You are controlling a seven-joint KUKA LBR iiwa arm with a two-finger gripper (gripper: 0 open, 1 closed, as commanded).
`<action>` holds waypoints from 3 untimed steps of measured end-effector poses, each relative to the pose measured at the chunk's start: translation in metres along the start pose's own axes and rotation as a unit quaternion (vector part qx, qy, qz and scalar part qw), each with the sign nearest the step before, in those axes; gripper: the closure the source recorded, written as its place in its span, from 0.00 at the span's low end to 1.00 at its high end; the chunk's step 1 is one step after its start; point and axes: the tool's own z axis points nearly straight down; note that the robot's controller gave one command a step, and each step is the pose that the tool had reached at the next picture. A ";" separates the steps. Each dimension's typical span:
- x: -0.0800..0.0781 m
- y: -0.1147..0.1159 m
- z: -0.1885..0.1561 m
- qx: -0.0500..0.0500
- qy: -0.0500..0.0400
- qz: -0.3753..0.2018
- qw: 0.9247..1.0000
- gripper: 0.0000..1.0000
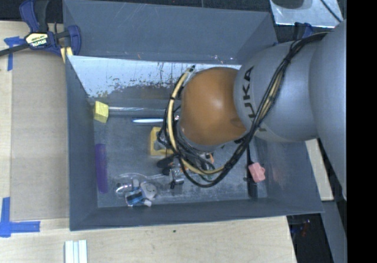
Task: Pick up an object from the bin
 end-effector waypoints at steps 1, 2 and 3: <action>0.006 0.046 0.034 -0.001 -0.005 -0.117 0.993 0.00; 0.015 -0.116 0.041 0.001 -0.006 0.128 0.992 1.00; 0.015 -0.114 0.040 0.002 -0.006 0.125 0.992 1.00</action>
Offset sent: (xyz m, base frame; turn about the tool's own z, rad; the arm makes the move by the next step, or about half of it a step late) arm 0.0009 -0.1131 -0.0424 0.2484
